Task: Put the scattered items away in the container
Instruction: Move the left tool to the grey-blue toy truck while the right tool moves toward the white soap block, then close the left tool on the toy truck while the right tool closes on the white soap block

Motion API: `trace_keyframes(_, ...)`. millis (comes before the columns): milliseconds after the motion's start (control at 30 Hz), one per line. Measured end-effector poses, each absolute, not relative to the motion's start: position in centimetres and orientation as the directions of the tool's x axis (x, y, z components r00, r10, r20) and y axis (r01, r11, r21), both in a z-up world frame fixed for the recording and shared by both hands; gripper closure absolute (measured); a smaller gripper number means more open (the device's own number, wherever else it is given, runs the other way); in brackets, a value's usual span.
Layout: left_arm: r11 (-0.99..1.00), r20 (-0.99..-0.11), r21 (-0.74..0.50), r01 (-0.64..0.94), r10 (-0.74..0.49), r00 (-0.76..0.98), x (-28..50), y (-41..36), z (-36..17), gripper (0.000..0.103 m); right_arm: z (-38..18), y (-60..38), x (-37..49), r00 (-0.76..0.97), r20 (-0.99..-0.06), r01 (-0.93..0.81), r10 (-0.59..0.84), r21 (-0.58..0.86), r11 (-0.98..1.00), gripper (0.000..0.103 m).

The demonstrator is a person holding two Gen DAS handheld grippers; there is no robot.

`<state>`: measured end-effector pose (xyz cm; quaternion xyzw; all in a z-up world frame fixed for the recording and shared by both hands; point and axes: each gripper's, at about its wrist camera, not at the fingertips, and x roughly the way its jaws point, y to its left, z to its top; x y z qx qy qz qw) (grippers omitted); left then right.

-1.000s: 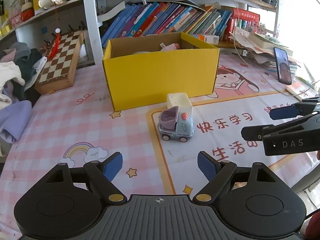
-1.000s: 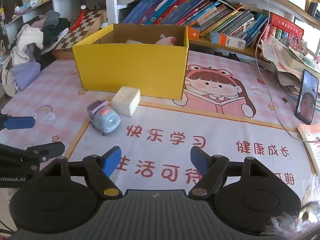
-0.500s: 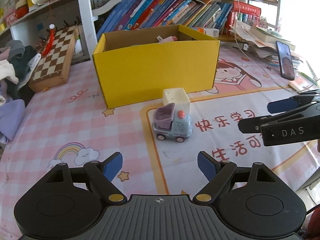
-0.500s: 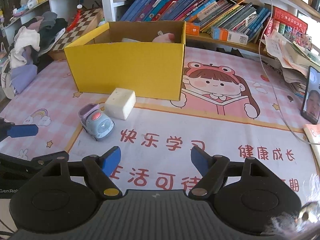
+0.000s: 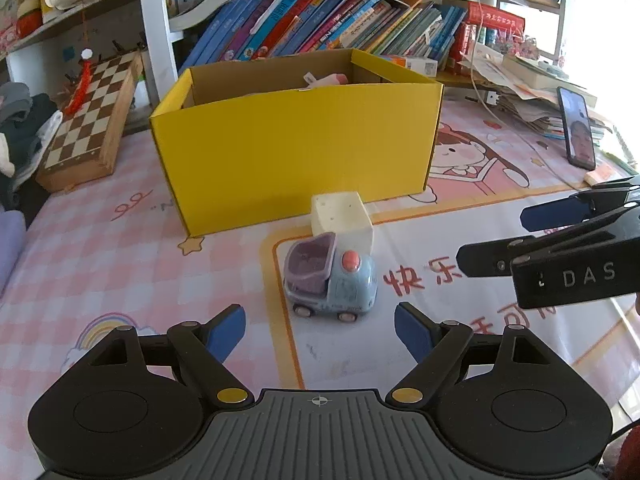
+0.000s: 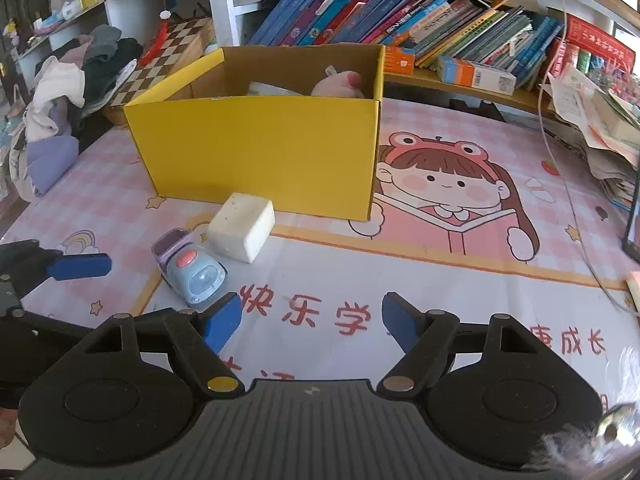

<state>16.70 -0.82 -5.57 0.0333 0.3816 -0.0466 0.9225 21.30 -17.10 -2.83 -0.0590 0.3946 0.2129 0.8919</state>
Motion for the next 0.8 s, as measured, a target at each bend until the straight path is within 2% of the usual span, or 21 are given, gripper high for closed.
trace_keyframes(400,0.991,-0.711,0.029,0.127,-0.069,0.699,19.5,-1.5,-6.6,0.021,-3.4,-17.4,23.4,0.581,-0.742,-0.420,0.335,0.079,0.904,0.027)
trace_keyframes(567,0.991,-0.719,0.018,0.129,-0.077,0.691,20.1,-1.5,-7.0,0.027,-3.7,-17.4,24.0,0.575,-0.747,-0.417,0.334,0.083,0.905,0.027)
trace_keyframes(667,0.991,-0.727,0.006,0.132,-0.087,0.681,20.4,-1.3,-7.2,0.038,-3.8,-17.4,24.3,0.571,-0.751,-0.416,0.333,0.085,0.905,0.027)
trace_keyframes(800,0.991,-0.729,-0.008,0.136,-0.099,0.677,20.4,-1.0,-7.2,0.039,-4.0,-17.3,24.8,0.565,-0.755,-0.414,0.332,0.089,0.906,0.027)
